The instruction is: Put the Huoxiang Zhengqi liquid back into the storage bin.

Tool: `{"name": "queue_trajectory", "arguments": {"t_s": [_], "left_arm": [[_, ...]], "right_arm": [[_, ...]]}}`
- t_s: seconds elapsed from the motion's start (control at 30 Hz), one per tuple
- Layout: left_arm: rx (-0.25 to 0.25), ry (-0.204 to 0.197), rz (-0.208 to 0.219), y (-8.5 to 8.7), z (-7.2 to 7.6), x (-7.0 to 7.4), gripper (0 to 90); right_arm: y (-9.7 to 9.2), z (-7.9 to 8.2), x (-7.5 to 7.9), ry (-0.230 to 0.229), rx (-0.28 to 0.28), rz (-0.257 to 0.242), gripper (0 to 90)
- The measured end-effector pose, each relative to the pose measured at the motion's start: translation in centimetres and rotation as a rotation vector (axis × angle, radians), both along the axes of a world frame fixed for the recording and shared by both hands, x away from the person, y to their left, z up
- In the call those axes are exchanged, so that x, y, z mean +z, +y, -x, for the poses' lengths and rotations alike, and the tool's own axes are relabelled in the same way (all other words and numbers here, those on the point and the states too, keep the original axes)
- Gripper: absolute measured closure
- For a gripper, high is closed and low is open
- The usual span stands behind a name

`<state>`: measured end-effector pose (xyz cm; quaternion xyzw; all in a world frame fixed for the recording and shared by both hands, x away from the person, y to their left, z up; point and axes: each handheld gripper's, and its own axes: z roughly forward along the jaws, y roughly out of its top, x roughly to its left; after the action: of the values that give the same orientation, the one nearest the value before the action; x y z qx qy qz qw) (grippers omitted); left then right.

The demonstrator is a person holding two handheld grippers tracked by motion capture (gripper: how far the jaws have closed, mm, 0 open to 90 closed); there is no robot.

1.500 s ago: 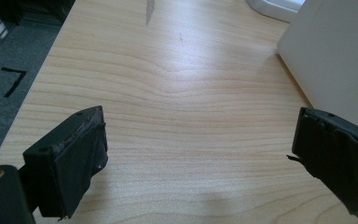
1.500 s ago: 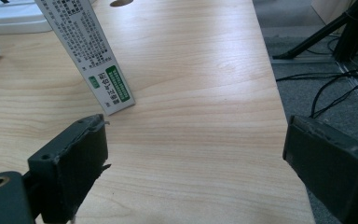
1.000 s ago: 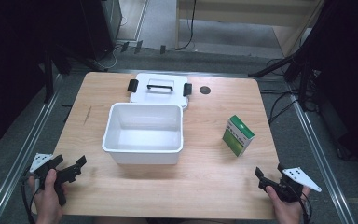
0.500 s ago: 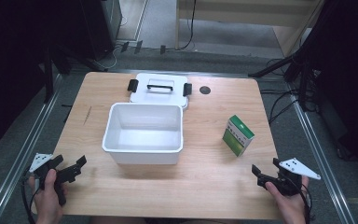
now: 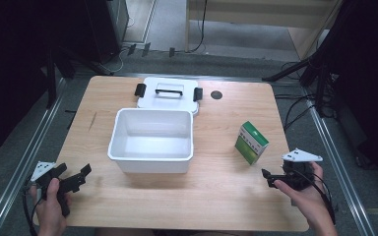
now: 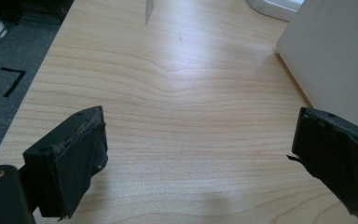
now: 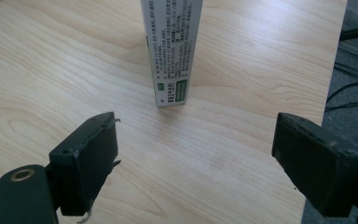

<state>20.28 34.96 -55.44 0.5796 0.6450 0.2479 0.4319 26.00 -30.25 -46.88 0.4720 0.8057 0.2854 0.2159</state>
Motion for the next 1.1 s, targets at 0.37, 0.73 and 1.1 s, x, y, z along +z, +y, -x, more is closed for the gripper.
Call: {"name": "queue_trajectory", "arguments": {"t_s": [0.37, 0.73, 1.1], "left_arm": [[-0.002, 0.002, -0.003, 0.0, 0.0, 0.0, 4.0], [-0.004, 0.004, -0.005, 0.0, -0.1, 0.0, 4.0], [-0.002, 0.007, -0.003, 0.0, -0.1, 0.0, 4.0]], "right_arm": [[1.9, -3.2, 2.4, 0.139, 0.073, 0.154, 14.9], [3.0, -6.3, 4.3, 0.347, 0.077, 0.224, 16.7], [5.1, -8.1, 6.9, 0.437, 0.122, 0.286, 19.3]]}}
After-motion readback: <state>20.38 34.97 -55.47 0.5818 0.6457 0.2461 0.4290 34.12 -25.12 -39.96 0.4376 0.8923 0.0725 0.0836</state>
